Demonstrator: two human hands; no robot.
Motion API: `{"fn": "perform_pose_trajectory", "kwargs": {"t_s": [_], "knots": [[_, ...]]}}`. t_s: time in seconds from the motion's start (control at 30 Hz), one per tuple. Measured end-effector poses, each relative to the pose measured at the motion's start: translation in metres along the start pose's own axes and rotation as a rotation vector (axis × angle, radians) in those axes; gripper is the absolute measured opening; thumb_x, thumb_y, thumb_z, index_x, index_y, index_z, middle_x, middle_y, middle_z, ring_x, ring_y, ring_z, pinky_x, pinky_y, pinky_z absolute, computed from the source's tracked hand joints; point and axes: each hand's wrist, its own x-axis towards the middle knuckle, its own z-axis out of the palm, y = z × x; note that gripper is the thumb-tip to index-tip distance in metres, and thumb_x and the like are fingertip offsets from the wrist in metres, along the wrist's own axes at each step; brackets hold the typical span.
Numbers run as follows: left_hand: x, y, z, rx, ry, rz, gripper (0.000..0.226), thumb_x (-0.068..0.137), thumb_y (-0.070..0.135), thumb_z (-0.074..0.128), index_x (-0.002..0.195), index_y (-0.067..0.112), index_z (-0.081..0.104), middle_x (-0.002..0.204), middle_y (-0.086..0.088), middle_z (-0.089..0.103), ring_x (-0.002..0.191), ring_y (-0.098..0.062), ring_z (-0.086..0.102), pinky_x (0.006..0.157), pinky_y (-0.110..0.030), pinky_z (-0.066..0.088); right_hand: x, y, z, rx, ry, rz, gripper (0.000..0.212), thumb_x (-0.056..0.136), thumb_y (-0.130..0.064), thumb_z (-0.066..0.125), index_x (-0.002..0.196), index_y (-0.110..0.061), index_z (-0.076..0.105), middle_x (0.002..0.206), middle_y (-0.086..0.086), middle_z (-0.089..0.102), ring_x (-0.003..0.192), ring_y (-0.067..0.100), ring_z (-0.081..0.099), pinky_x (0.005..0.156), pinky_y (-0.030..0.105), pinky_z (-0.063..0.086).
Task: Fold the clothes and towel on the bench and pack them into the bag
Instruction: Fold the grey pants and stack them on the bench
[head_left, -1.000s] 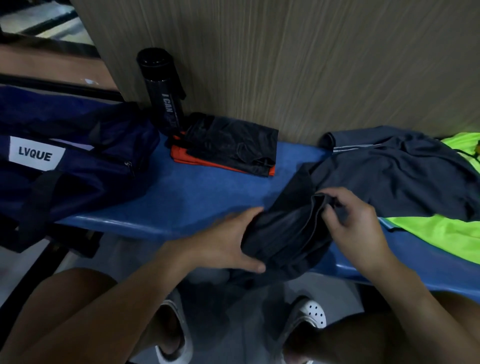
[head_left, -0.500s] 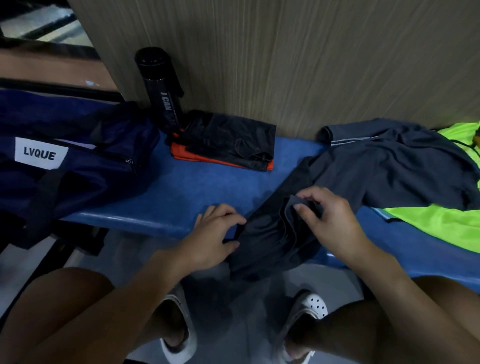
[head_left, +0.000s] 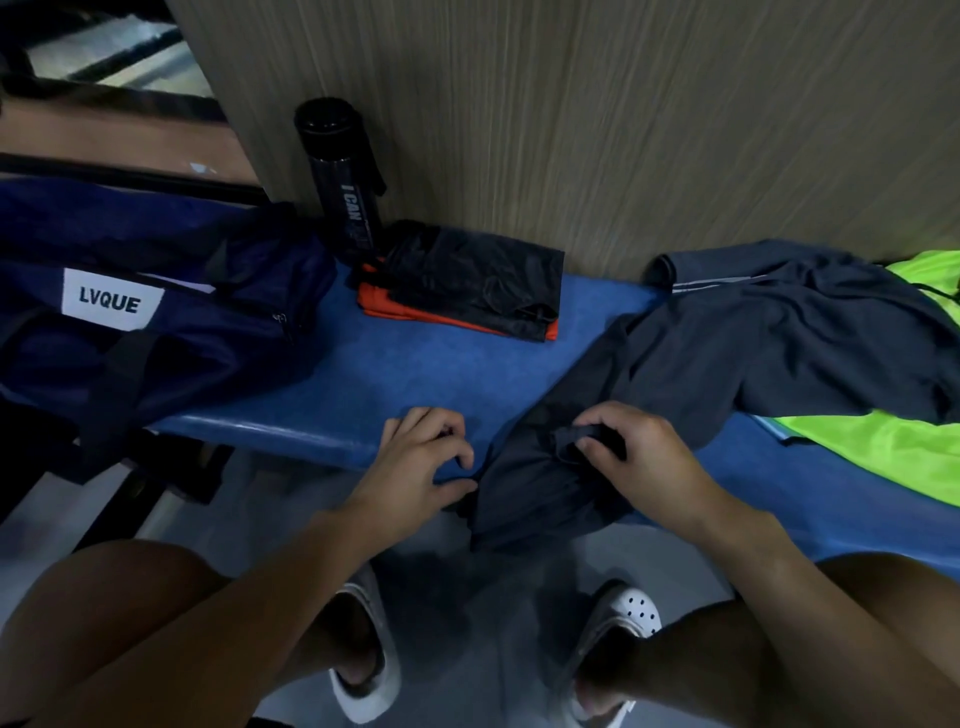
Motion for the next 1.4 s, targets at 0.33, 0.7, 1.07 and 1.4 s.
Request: {"fn": "perform_pose_trajectory", "kwargs": {"t_s": [0.33, 0.7, 1.07, 1.4], "knots": [[-0.001, 0.004, 0.002, 0.050, 0.017, 0.045, 0.011, 0.077, 0.031, 0.076, 0.079, 0.026, 0.067, 0.113, 0.012, 0.053, 0.110, -0.009, 0.043, 0.090, -0.034, 0.027, 0.006, -0.003, 0.002, 0.034, 0.081, 0.028, 0.008, 0.089, -0.008, 0.068, 0.094, -0.013, 0.069, 0.089, -0.004, 0.069, 0.084, 0.008, 0.063, 0.077, 0.019, 0.048], [0.000, 0.011, 0.002, 0.104, -0.020, 0.035, 0.017, 0.078, 0.017, 0.076, 0.079, 0.026, 0.061, 0.111, 0.011, 0.052, 0.109, -0.010, 0.044, 0.092, -0.030, 0.025, 0.010, -0.009, 0.003, 0.134, 0.108, 0.070, 0.012, 0.089, -0.007, 0.068, 0.091, -0.019, 0.069, 0.086, -0.012, 0.069, 0.084, 0.005, 0.064, 0.077, 0.024, 0.051], [0.045, 0.006, -0.045, -0.293, 0.229, -0.306, 0.009, 0.096, 0.013, 0.059, 0.090, 0.015, 0.054, 0.061, 0.011, 0.051, 0.062, -0.002, 0.051, 0.062, -0.015, 0.038, 0.008, -0.029, -0.017, 0.374, 0.313, 0.001, 0.024, 0.094, -0.006, 0.061, 0.091, -0.030, 0.063, 0.085, -0.017, 0.068, 0.081, 0.001, 0.063, 0.074, 0.014, 0.048], [0.027, -0.025, -0.059, -0.174, -0.283, -0.415, 0.029, 0.081, 0.012, 0.080, 0.097, 0.023, 0.059, 0.090, 0.007, 0.059, 0.082, -0.009, 0.058, 0.072, -0.018, 0.042, 0.030, -0.067, -0.031, 0.279, 0.201, -0.153, 0.023, 0.096, -0.013, 0.059, 0.094, -0.035, 0.062, 0.090, -0.020, 0.067, 0.086, 0.000, 0.063, 0.078, 0.015, 0.047]]}}
